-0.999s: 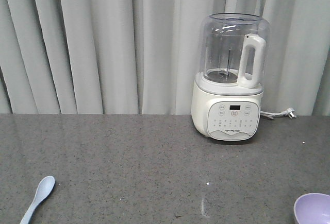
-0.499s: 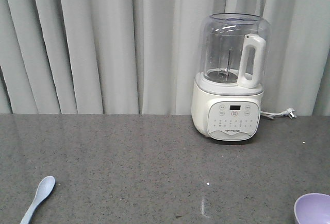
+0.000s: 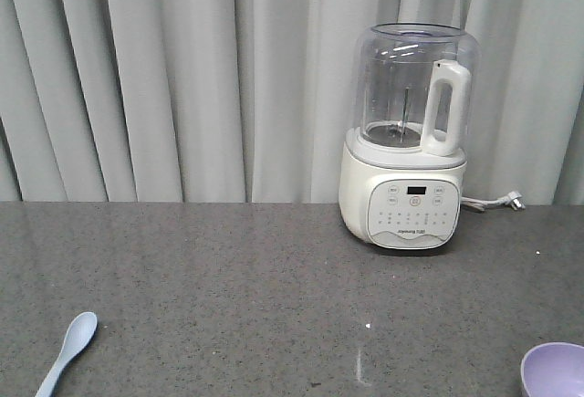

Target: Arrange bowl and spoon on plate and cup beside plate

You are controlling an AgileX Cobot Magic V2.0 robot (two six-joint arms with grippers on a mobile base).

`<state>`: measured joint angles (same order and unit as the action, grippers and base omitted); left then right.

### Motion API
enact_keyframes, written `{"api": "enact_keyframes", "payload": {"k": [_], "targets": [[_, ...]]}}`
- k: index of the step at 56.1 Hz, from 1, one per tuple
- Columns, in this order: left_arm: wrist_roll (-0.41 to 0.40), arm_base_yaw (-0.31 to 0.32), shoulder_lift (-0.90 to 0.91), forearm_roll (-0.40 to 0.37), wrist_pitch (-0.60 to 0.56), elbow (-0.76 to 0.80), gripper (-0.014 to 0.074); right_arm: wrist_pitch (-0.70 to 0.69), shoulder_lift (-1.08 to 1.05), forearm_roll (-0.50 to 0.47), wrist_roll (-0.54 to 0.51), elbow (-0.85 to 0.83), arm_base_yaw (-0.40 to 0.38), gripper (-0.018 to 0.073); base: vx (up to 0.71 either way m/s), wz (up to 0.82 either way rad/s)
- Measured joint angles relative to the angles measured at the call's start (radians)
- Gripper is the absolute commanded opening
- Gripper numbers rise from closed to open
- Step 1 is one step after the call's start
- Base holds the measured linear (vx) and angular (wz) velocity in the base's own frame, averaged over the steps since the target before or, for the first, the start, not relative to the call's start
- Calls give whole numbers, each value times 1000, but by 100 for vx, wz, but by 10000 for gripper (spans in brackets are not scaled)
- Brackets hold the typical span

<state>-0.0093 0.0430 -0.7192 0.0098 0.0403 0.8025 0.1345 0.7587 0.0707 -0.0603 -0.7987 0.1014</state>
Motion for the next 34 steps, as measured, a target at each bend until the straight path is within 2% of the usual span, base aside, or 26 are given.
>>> {"api": "enact_keyframes", "payload": {"k": [3,8,14,19,26,34], "targets": [[0,0,0,0,1,0,410,0,0,0,0,0,0,436,0,0],[0,0,0,0,1,0,527,0,0,0,0,0,0,603,0,0],[0,0,0,0,1,0,589,-1,0,0,0,0,0,706,0,0],[0,0,0,0,2,0,593,-1,0,0,0,0,0,718,0,0],[0,0,0,0,18,0,594,-1,0,-1,1,0,0,692,0,0],[0,0,-18,0,106,10,594,9,0,-1,5,0,0,629,0,0]]}}
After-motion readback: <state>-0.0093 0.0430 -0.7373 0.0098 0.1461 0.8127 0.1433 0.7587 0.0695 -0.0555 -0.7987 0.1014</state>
